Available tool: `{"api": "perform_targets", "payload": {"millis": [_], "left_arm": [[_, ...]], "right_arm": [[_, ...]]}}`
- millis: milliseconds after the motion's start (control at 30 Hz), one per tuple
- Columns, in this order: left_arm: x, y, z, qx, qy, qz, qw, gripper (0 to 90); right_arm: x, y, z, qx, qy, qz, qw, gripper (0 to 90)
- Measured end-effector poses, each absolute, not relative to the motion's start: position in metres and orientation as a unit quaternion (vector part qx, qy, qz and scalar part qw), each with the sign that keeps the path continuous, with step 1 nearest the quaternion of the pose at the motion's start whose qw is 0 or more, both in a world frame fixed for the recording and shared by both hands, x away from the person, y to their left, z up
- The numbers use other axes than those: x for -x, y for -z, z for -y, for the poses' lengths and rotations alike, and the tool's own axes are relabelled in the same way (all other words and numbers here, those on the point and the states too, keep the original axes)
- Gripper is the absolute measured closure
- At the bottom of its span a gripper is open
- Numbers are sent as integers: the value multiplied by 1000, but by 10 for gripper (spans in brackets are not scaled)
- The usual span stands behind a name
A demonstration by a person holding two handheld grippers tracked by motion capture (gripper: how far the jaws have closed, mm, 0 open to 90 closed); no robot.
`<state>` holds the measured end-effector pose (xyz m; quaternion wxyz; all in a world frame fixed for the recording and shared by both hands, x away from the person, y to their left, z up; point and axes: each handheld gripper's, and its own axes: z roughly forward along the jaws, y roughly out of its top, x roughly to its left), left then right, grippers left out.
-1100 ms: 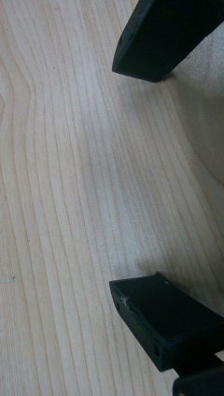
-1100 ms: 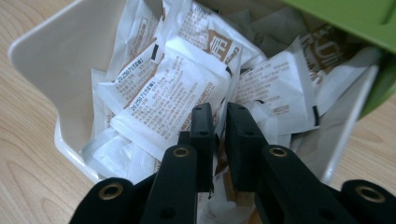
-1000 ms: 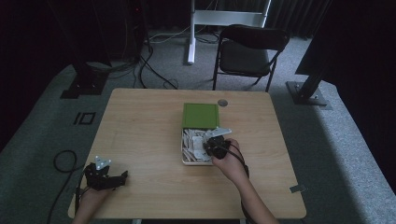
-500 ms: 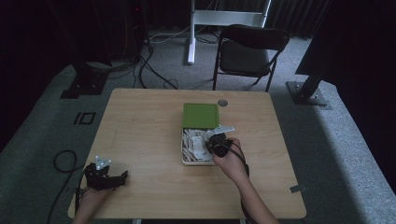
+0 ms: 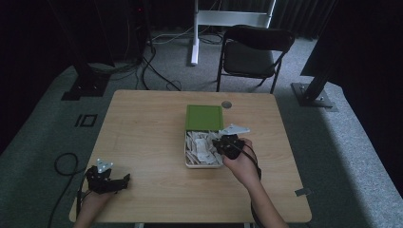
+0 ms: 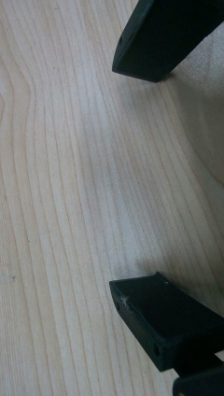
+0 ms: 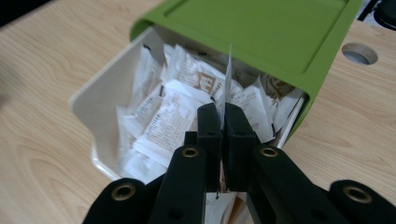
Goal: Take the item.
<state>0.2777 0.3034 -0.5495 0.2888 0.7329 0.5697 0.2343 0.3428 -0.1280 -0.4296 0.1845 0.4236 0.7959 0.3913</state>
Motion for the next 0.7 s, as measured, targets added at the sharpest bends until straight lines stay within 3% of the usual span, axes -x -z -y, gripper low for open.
{"api": "perform_targets", "payload": {"millis": [433, 700], "left_arm": [[-278, 550, -303, -733, -234, -570, 289, 14], [-278, 549, -303, -733, -234, -569, 288, 14]], "right_arm": [[-343, 405, 158, -447, -434, -750, 221, 872], [-360, 408, 176, -475, -427, -731, 242, 873]]}}
